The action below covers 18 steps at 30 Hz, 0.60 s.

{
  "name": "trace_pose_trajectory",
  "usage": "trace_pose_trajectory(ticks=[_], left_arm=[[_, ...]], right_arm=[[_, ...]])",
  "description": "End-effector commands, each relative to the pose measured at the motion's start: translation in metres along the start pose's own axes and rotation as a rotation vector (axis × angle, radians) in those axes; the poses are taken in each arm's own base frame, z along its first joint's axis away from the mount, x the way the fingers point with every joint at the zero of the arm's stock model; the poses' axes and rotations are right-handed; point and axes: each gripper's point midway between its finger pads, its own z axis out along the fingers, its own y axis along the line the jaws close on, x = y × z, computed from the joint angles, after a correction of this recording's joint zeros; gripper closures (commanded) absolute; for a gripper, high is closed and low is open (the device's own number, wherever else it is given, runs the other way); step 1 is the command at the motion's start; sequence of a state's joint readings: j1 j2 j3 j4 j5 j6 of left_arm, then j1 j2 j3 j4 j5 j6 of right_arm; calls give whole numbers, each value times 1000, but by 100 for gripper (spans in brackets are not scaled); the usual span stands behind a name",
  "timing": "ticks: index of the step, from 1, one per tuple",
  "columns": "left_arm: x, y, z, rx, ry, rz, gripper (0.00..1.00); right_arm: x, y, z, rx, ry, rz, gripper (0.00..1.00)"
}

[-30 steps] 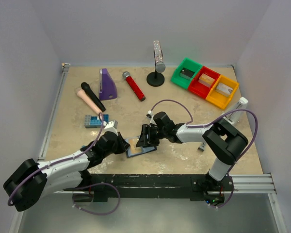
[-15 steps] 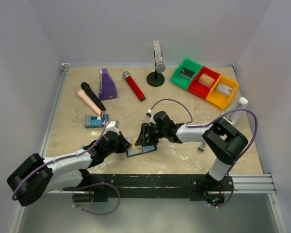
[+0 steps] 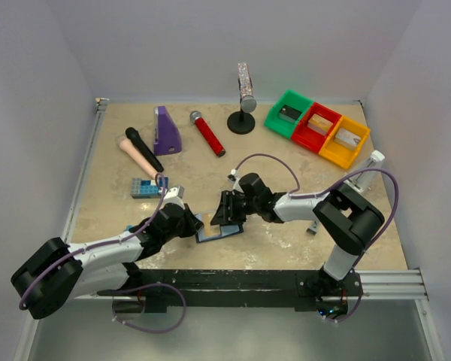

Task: Take the credit cards out of the card holder
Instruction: Remove the credit card from the card holder.

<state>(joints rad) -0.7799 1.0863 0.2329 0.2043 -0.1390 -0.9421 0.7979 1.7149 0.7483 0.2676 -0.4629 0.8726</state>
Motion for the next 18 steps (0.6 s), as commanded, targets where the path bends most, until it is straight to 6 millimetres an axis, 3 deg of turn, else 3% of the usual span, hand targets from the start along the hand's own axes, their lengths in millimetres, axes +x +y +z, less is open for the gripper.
trace_pose_trajectory(ticks=[1, 18], left_arm=[[13, 21, 1, -61, 32, 16, 91], [22, 25, 1, -47, 46, 3, 91]], right_arm=[[-6, 18, -2, -85, -34, -15, 54], [-13, 36, -4, -203, -77, -16, 55]])
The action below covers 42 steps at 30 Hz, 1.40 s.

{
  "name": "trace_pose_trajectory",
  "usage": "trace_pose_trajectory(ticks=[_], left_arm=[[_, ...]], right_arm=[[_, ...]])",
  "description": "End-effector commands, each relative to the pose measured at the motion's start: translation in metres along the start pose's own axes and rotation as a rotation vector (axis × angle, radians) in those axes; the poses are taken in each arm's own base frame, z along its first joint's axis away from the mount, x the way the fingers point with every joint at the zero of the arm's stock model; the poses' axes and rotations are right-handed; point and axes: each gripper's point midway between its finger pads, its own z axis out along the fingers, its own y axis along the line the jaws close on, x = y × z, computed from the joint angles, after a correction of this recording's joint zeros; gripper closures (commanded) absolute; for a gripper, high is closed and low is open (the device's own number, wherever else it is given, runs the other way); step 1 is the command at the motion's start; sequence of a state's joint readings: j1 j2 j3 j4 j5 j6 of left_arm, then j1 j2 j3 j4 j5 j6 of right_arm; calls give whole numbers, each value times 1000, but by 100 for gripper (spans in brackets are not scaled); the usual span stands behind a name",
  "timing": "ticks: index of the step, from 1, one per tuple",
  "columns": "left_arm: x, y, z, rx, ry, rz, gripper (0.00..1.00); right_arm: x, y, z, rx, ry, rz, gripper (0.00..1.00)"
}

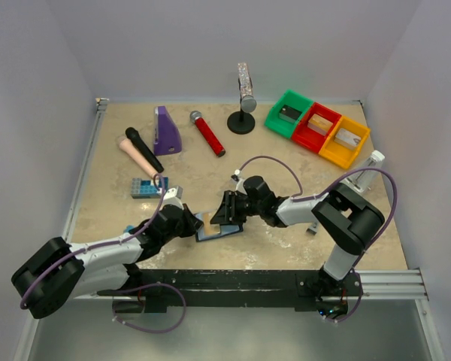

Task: Take the credit cards out of the card holder
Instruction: Remove the credit card from the card holder.

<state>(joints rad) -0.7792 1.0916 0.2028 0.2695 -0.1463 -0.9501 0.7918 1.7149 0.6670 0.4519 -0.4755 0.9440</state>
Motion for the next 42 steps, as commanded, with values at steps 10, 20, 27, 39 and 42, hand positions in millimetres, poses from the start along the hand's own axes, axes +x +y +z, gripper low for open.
trace_pose_trajectory(ticks=[10, 20, 27, 39, 42], left_arm=[[26, 20, 0, -26, 76, 3, 91], [29, 15, 0, 8, 83, -13, 91], [28, 17, -2, 0, 70, -16, 91], [27, 21, -5, -12, 61, -7, 91], [26, 22, -5, -16, 58, -7, 91]], right_arm=[[-12, 44, 3, -184, -11, 6, 54], [-16, 50, 4, -204, -19, 42, 53], [-18, 44, 1, -197, -59, 68, 53], [-23, 48, -2, -230, -82, 89, 54], [-24, 47, -5, -228, -93, 96, 54]])
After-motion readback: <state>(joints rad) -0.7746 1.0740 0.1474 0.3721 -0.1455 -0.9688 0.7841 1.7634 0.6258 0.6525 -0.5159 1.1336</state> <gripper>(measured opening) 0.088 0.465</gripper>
